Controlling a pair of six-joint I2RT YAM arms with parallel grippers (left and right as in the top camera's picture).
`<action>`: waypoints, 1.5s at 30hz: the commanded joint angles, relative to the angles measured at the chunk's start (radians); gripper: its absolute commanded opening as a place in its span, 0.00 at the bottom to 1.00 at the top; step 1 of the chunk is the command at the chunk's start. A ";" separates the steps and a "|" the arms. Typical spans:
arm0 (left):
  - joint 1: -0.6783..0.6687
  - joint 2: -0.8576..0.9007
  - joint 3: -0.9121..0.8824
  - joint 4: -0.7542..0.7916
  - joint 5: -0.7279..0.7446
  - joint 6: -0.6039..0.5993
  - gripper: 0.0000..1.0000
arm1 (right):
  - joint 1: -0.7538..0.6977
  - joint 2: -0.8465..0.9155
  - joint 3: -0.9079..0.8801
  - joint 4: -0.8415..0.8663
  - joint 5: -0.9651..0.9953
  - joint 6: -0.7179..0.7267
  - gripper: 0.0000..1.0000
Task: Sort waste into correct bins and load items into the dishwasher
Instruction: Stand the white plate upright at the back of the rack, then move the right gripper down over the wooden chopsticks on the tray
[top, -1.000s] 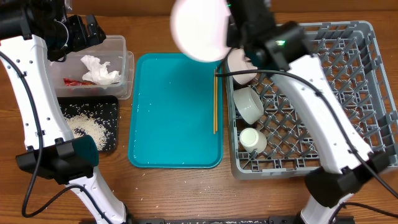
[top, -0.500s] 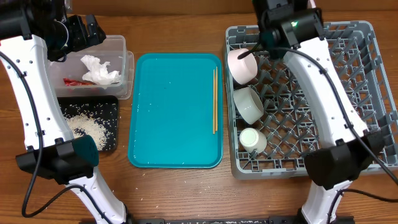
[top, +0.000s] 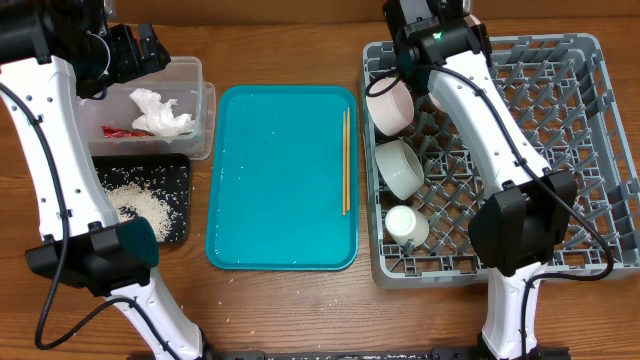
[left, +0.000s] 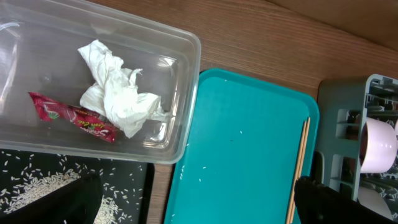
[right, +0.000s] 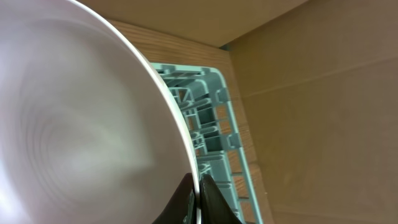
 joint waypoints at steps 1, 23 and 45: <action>-0.002 -0.010 -0.004 0.002 -0.002 -0.013 1.00 | 0.006 -0.010 0.006 -0.001 -0.045 0.000 0.04; -0.002 -0.010 -0.004 0.002 -0.002 -0.013 1.00 | 0.021 -0.264 0.093 0.053 -1.099 0.001 0.92; -0.002 -0.010 -0.004 0.002 -0.002 -0.013 1.00 | 0.335 0.187 0.091 -0.097 -0.857 0.421 0.64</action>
